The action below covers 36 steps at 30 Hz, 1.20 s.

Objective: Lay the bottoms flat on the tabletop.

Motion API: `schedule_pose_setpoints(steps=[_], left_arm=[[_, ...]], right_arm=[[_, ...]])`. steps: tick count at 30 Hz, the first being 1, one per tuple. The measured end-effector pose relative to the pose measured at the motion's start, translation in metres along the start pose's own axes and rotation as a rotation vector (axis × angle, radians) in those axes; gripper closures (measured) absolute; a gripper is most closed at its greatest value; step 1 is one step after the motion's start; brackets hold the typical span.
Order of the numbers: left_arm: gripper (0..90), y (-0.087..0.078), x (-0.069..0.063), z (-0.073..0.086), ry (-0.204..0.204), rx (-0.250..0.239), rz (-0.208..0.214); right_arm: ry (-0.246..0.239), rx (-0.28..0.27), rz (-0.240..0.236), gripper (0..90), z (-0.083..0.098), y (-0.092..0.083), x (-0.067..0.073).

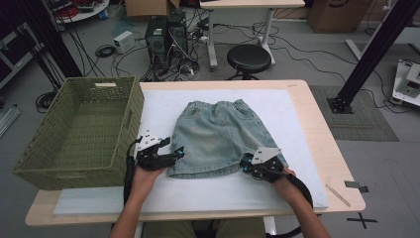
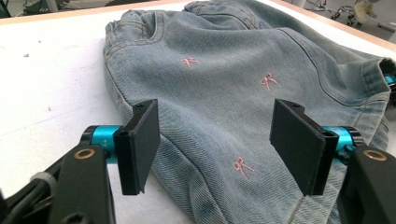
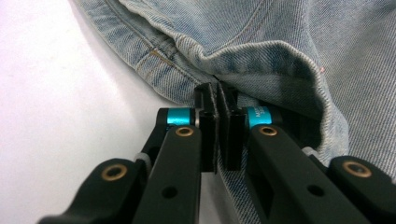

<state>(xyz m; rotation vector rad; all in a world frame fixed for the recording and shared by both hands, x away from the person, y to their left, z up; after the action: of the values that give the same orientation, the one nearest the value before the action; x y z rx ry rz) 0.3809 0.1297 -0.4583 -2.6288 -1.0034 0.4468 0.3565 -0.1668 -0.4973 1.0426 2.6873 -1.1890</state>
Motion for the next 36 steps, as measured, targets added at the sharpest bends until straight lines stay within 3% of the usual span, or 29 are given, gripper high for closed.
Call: schedule_pose_setpoints(steps=[5, 9, 12, 16, 19, 21, 23, 28, 31, 36], left_arm=[[34.0, -0.001, 0.001, -0.001, -0.001, -0.005, -0.004], [34.0, -0.002, 0.001, -0.001, 0.001, -0.006, -0.003], [34.0, -0.002, 0.002, 0.000, -0.004, -0.010, -0.003], [34.0, -0.002, 0.000, -0.002, 0.001, -0.017, 0.000], [34.0, -0.003, 0.001, -0.003, -0.001, -0.020, -0.002], [34.0, -0.004, 0.002, -0.003, -0.004, -0.025, -0.004], [34.0, -0.004, 0.002, -0.004, 0.003, -0.028, 0.002], [34.0, -0.004, 0.001, -0.004, 0.001, -0.034, 0.013], [34.0, -0.006, 0.001, -0.005, -0.004, -0.045, 0.017], [34.0, -0.010, 0.002, -0.006, 0.001, -0.046, 0.018]], right_arm=[[-0.003, 0.015, -0.002, 90.0, -0.001, -0.001, 0.001], [0.039, 0.023, -0.068, 90.0, 0.002, -0.004, 0.001], [0.034, 0.032, -0.119, 90.0, 0.005, -0.010, 0.003], [0.040, 0.038, -0.163, 90.0, 0.007, -0.014, 0.004], [0.038, 0.030, -0.169, 90.0, 0.008, -0.015, 0.005], [0.035, 0.032, -0.157, 89.0, 0.007, -0.015, 0.005], [0.041, 0.018, -0.149, 82.0, 0.005, -0.015, 0.005], [0.107, -0.092, -0.124, 65.3, -0.010, -0.030, -0.003], [0.140, -0.146, -0.109, 60.1, -0.016, -0.039, -0.008], [0.211, -0.240, 0.005, 46.1, -0.023, -0.056, -0.031]])
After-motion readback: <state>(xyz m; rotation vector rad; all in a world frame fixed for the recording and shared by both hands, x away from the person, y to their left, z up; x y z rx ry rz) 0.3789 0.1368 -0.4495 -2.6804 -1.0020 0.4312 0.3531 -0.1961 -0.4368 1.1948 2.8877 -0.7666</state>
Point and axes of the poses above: each handheld gripper's, and its own axes: y roughly forward along the jaws, z roughly out of its underside, x roughly to its left, the point moved 7 cm from there along y, roughly forward along the jaws, and after that the axes turned 9 degrees about z, right-handed, at the moved point
